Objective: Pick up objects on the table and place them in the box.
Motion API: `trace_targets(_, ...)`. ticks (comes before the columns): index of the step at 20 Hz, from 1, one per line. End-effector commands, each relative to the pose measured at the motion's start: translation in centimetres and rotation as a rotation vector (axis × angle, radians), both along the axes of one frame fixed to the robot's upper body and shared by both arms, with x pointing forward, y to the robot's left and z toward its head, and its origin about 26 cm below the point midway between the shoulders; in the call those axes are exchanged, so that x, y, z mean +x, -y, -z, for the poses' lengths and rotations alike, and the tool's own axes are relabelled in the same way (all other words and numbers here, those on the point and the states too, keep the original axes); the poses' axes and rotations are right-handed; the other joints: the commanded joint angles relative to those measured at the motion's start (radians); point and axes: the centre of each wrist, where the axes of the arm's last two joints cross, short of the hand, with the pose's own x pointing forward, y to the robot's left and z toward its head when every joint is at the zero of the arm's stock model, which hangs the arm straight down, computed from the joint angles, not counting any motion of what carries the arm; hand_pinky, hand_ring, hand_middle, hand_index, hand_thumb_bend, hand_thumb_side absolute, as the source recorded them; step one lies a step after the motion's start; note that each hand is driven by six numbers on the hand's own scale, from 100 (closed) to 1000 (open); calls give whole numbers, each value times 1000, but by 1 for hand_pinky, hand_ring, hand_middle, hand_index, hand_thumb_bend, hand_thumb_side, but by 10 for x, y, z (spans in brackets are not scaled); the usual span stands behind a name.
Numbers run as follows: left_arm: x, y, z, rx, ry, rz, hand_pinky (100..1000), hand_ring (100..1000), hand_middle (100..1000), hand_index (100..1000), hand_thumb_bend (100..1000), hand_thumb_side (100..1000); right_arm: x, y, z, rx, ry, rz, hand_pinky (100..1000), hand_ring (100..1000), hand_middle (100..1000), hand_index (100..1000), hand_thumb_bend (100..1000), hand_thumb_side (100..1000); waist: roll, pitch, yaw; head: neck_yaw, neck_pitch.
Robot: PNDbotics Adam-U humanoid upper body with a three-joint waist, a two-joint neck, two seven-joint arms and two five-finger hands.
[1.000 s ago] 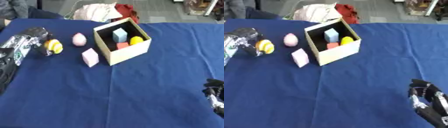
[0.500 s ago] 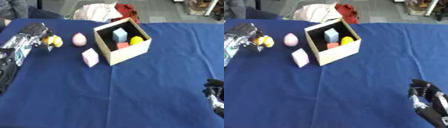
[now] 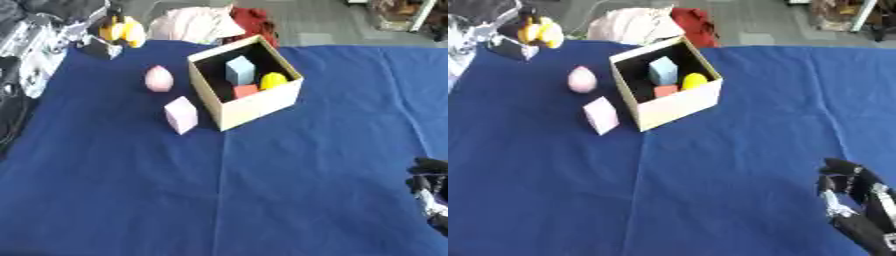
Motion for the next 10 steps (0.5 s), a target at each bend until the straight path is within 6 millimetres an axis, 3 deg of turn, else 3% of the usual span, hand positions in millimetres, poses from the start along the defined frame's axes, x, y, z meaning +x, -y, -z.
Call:
trace_targets(1, 9, 33, -10, 24, 3, 96, 613, 435, 404, 557, 238, 111, 0, 4, -4, -19, 11, -9, 683, 659, 674, 804, 100, 381, 0, -33, -7, 11, 5)
trace_targets(6, 27, 81, 6, 63, -43, 210, 638, 477, 454, 609, 239, 118, 1, 0, -4, -15, 5, -34, 683, 659, 674, 804, 100, 380, -7, -31, -28, 23, 9)
trace_targets(10, 38, 97, 25, 91, -102, 228, 669, 545, 529, 684, 251, 134, 1, -2, -4, -12, 2, -48, 682, 659, 674, 804, 100, 389, -10, -29, -41, 32, 8)
